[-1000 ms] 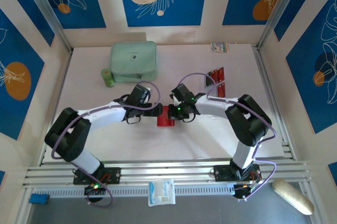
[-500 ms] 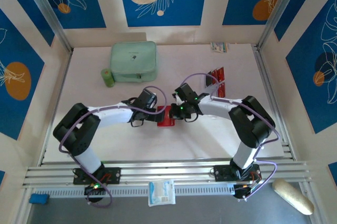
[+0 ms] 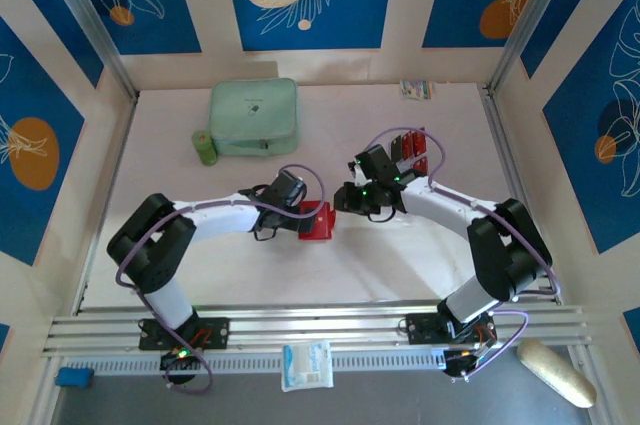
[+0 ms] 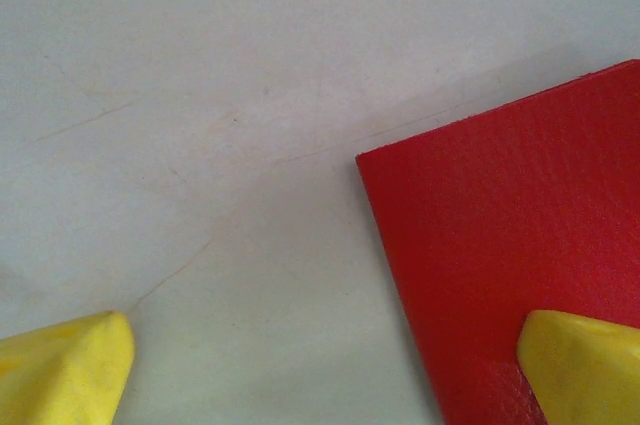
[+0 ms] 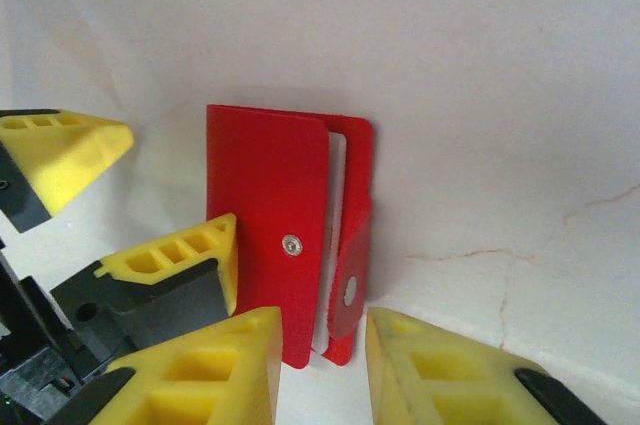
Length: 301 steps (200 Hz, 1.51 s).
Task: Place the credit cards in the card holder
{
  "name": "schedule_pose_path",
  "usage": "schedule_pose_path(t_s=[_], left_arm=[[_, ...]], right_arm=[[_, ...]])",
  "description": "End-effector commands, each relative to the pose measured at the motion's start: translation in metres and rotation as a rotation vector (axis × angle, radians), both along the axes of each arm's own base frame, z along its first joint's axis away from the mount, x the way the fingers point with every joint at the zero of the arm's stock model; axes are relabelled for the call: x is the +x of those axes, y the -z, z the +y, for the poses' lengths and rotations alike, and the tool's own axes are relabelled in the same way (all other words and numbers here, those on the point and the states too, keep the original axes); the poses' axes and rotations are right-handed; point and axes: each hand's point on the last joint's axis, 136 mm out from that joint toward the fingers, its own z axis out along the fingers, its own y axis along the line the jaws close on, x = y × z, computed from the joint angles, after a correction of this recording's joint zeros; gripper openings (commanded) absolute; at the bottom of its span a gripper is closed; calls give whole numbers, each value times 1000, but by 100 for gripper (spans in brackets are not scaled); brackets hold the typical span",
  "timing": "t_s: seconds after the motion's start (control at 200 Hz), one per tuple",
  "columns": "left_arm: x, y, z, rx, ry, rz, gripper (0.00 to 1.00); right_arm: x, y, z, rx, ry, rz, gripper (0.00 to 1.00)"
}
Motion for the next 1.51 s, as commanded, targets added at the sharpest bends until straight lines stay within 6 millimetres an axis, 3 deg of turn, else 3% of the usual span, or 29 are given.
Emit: schedule_pose_path(t_s=[0.0,0.44,0.65,0.84,0.935,1.09,1.305,1.5], left_arm=[[-15,26,19,136,20,63,100],[-16,28,20,139,18,64,100],[-17,29,21,142,18,64,100],[-17,30,21,144,18,64,100],[-18,30,22,146,18,65,100],[-18,31,23,147,16,66,100],[-18,30,22,142,14,64,100],[-19,30,22,131,13,60,100]], right_arm=[[-2,6,0,-24,-17,35,30],[3,17,13,-33,-40,58,29],[6,21,14,-37,-41,64,18],[4,25,14,-36,-42,79,17],[3,27,13,-35,-42,84,11],[3,23,14,-22,-43,78,0],[2,10,25,48,-54,67,0],[2,13,42,119,-61,104,0]])
